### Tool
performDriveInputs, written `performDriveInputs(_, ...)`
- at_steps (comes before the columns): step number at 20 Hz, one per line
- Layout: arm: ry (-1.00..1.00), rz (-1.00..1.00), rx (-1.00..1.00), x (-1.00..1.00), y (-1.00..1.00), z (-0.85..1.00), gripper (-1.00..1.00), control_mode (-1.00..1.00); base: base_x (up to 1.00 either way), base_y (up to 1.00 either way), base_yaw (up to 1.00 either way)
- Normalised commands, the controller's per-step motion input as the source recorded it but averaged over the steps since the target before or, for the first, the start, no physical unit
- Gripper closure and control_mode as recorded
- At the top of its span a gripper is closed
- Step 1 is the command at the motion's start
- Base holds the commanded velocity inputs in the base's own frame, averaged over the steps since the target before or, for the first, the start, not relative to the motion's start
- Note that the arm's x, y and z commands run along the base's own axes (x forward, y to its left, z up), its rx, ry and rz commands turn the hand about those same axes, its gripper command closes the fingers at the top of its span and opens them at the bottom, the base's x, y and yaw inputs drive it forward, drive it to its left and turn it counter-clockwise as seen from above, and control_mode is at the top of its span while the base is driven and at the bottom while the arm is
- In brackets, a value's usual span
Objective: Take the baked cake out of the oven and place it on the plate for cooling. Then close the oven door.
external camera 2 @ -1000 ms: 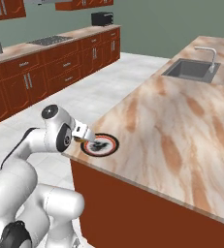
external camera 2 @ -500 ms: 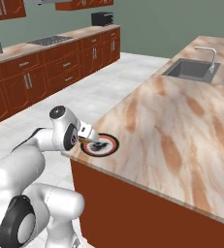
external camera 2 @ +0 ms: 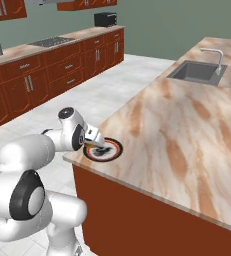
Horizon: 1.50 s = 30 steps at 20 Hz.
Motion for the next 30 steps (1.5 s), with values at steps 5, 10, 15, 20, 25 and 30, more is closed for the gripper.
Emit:
performDriveInputs(5,0.04,0.00,0.00,0.32,-0.03,-0.23,1.00,-1.00,0.00,0.00,0.00)
performDriveInputs(10,0.04,0.00,0.00,0.27,-0.06,-0.30,1.00,-1.00,0.00,0.00,0.00)
performDriveInputs(15,0.03,0.00,0.01,0.23,-0.06,-0.34,1.00,-1.00,0.00,0.00,0.00)
performDriveInputs(20,0.00,0.00,0.00,0.26,-0.05,-0.34,1.00,-1.00,0.00,0.00,0.00)
performDriveInputs(25,0.00,0.00,0.00,0.33,-0.01,-0.22,1.00,-1.00,0.00,0.00,0.00)
performDriveInputs(30,0.00,0.00,0.00,0.37,0.00,-0.14,1.00,-1.00,0.00,0.00,0.00)
